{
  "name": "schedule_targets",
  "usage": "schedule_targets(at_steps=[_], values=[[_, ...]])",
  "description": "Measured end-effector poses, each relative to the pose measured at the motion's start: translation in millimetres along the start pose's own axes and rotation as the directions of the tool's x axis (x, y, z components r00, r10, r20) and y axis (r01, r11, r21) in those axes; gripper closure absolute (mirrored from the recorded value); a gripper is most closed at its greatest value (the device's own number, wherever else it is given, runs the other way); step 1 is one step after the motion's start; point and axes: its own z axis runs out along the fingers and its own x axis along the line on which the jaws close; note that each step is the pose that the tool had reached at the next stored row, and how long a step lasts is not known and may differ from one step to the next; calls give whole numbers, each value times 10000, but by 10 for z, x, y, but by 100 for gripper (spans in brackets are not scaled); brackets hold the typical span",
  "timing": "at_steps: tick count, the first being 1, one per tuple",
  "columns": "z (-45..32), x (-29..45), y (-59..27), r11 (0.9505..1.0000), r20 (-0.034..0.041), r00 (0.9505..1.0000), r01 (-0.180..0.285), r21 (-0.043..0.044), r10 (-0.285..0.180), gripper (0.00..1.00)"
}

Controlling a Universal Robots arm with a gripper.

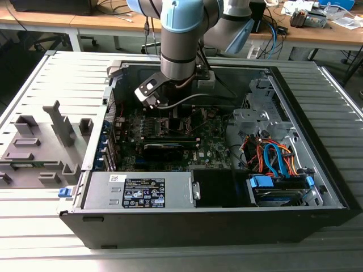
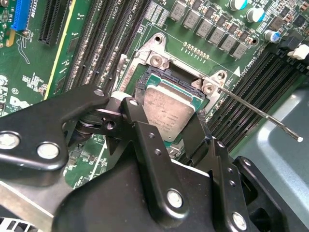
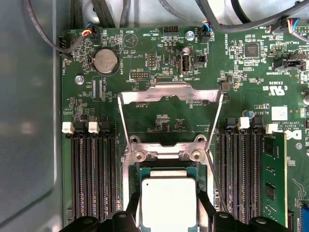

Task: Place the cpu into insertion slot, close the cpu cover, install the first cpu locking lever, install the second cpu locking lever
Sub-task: 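Place the cpu into insertion slot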

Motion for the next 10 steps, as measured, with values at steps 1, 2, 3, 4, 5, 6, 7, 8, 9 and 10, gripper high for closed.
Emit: schedule_targets(at_steps=[1, 2, 3, 4, 5, 6, 7, 8, 9, 10], values=[[0, 0, 0, 10000, 0, 10000, 9, 0, -9, 45], [0, 0, 0, 10000, 1, 10000, 11, 1, -11, 45], [0, 0, 1, 10000, 1, 10000, 11, 1, -11, 45], [1, 0, 2, 10000, 1, 10000, 13, 1, -13, 45], [1, 0, 2, 10000, 1, 10000, 13, 1, -13, 45], [1, 0, 5, 10000, 1, 10000, 14, 0, -14, 45], [2, 0, 8, 10000, 1, 10000, 17, 0, -17, 45], [2, 0, 9, 10000, 2, 10000, 19, 1, -19, 45], [3, 0, 10, 10000, 1, 10000, 24, 0, -24, 45], [3, 0, 10, 10000, 1, 10000, 26, 1, -26, 45]])
